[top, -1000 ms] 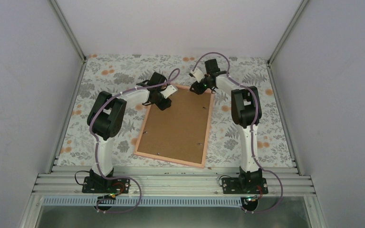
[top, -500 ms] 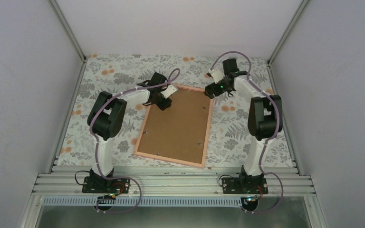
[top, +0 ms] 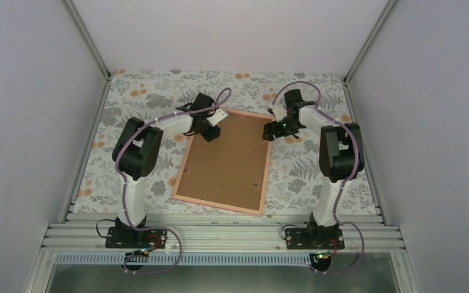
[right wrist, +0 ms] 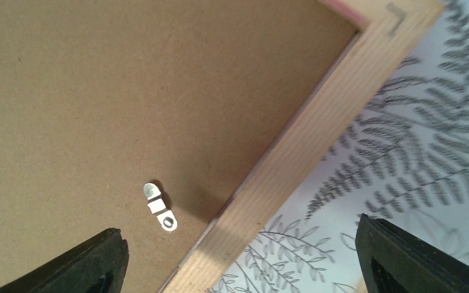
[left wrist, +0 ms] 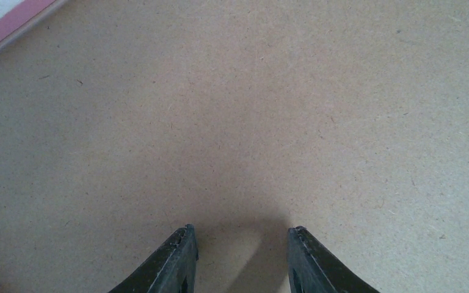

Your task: Put the photo into the frame

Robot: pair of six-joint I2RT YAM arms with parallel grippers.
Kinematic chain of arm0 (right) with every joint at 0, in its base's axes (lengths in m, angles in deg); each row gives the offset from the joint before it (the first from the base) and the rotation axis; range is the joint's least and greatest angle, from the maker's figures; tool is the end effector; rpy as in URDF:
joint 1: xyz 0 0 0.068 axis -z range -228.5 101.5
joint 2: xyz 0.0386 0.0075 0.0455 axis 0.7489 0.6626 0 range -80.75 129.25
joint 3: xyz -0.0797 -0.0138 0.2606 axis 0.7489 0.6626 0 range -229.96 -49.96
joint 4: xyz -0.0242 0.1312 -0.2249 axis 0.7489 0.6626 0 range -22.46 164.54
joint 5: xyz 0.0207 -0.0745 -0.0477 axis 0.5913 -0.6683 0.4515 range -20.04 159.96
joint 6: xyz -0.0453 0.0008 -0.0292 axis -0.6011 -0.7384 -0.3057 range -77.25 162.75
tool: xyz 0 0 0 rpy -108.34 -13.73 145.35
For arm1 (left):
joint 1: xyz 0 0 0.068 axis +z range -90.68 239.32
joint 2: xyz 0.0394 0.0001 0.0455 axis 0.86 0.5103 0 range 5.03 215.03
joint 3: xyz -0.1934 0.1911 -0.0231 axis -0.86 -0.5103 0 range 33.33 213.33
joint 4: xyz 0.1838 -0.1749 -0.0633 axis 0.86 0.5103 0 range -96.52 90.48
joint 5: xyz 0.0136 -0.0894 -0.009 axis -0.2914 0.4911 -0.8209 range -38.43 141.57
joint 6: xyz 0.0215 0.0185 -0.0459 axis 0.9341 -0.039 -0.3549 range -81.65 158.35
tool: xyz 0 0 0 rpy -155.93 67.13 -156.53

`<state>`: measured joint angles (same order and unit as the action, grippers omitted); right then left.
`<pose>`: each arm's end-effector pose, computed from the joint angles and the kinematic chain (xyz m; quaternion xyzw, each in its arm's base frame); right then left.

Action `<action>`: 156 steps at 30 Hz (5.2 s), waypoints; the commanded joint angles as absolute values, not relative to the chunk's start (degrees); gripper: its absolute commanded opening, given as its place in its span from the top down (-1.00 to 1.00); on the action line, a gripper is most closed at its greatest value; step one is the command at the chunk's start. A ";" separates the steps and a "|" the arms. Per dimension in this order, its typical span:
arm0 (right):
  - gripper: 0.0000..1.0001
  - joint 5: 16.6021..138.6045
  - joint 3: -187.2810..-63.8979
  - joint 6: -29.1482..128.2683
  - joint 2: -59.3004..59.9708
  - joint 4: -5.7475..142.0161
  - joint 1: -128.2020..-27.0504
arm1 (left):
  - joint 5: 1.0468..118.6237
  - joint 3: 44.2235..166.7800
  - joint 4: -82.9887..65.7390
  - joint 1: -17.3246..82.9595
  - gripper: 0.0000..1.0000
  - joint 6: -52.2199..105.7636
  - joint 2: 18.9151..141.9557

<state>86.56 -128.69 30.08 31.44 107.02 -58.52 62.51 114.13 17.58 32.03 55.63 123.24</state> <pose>0.3812 0.0777 0.1697 -0.2134 0.9553 0.1393 0.1501 0.3772 -0.2022 0.1492 0.3876 0.8839 -0.1134 0.2359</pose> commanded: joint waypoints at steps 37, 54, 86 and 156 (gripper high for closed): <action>0.62 84.51 -129.25 34.87 38.89 103.46 -61.98 | 65.67 109.97 12.75 31.49 0.21 57.37 117.52; 0.65 87.97 -128.65 36.60 40.06 102.44 -59.42 | 71.15 99.79 2.37 8.03 0.12 69.77 113.38; -1.00 78.26 -100.52 18.60 9.10 103.39 -71.14 | 66.68 92.17 7.28 18.49 0.37 65.60 107.69; -0.38 67.17 -89.94 6.14 2.78 114.03 -76.35 | 63.27 90.71 6.66 22.62 0.39 68.71 110.97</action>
<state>71.68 -92.70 10.26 1.67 107.31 -76.18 65.33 91.13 5.55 21.69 67.48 109.19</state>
